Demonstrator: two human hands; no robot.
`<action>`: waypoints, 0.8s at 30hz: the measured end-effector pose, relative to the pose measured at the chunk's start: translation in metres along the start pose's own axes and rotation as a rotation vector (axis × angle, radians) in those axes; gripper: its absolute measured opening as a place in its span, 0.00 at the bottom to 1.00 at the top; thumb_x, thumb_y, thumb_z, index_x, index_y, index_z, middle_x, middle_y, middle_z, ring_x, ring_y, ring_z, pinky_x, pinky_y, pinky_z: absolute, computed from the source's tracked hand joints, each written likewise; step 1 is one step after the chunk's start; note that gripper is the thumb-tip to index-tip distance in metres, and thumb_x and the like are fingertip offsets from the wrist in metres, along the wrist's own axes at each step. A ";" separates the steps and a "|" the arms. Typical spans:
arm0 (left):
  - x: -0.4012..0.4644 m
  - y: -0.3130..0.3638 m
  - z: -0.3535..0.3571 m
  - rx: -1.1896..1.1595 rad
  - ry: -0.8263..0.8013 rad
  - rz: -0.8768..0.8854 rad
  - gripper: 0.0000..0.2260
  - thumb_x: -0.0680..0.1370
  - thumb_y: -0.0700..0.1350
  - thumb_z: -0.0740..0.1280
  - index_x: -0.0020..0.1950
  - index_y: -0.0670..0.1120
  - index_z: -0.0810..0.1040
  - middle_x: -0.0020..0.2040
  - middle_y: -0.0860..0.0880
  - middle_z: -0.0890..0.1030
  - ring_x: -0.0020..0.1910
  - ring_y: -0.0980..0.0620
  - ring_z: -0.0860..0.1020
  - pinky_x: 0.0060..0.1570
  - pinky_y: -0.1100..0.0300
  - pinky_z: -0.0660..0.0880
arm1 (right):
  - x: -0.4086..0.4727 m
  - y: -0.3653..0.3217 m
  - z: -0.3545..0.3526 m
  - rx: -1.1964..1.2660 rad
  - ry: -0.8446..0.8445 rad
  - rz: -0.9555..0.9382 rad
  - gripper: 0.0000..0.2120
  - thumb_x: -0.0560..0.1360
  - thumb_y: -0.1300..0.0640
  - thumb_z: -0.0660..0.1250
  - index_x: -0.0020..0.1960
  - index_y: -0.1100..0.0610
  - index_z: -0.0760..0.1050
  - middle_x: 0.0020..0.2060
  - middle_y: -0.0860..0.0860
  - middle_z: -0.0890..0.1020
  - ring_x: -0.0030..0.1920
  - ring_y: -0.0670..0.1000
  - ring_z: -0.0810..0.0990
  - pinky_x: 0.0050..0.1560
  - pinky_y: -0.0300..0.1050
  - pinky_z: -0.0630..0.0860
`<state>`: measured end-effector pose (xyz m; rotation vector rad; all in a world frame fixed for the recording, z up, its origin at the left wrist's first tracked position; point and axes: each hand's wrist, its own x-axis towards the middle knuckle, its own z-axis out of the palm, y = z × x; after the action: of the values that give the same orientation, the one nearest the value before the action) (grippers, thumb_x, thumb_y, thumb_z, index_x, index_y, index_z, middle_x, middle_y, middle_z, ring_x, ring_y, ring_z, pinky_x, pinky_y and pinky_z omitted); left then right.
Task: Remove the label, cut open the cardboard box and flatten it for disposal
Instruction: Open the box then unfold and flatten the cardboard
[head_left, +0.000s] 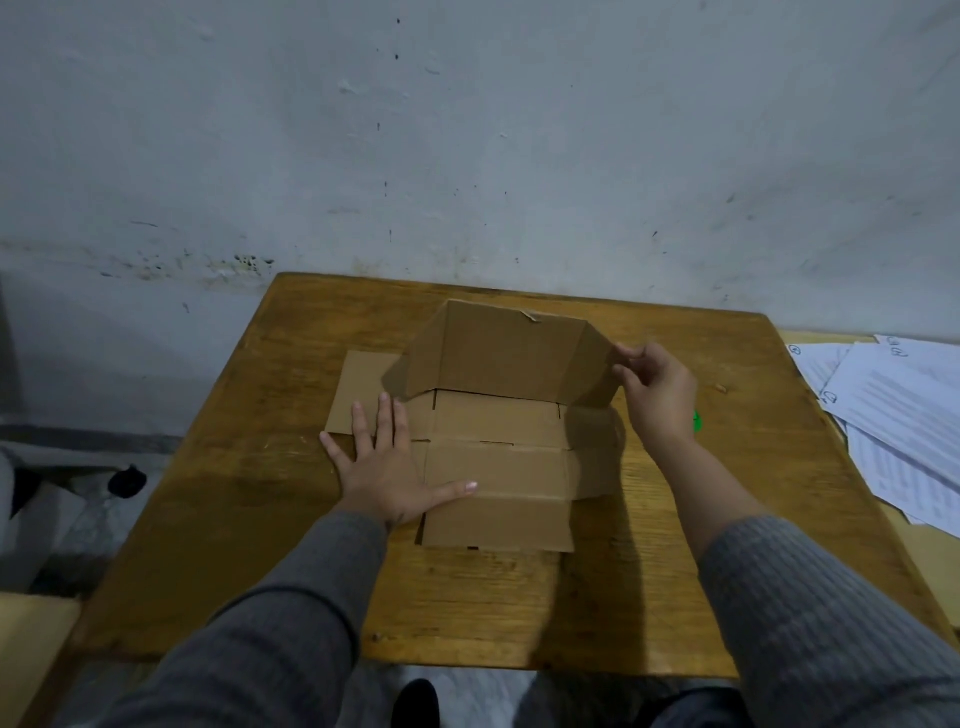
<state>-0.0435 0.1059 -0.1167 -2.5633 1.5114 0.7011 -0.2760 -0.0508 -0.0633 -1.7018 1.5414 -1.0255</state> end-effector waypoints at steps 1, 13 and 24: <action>0.000 0.000 -0.001 -0.018 0.004 0.005 0.67 0.50 0.86 0.47 0.73 0.46 0.24 0.73 0.48 0.24 0.72 0.40 0.26 0.63 0.28 0.30 | -0.001 0.002 0.000 0.001 0.006 -0.008 0.06 0.75 0.65 0.66 0.49 0.57 0.78 0.51 0.51 0.83 0.53 0.47 0.80 0.54 0.45 0.78; 0.018 0.042 -0.097 -0.076 0.541 0.340 0.32 0.78 0.63 0.55 0.77 0.61 0.44 0.78 0.50 0.55 0.74 0.46 0.61 0.62 0.49 0.68 | -0.006 -0.003 -0.002 0.017 -0.015 0.033 0.06 0.76 0.64 0.65 0.45 0.54 0.75 0.50 0.49 0.83 0.55 0.48 0.80 0.58 0.49 0.78; 0.001 0.023 -0.077 -0.244 0.597 0.486 0.27 0.80 0.58 0.57 0.77 0.60 0.53 0.61 0.53 0.75 0.51 0.55 0.75 0.46 0.55 0.78 | -0.003 -0.056 0.006 -0.494 -0.307 -0.038 0.33 0.79 0.36 0.43 0.58 0.56 0.78 0.50 0.57 0.82 0.53 0.58 0.79 0.53 0.50 0.74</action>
<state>-0.0361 0.0707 -0.0444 -2.7505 2.4168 0.1355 -0.2420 -0.0411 -0.0193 -2.1068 1.6436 -0.3811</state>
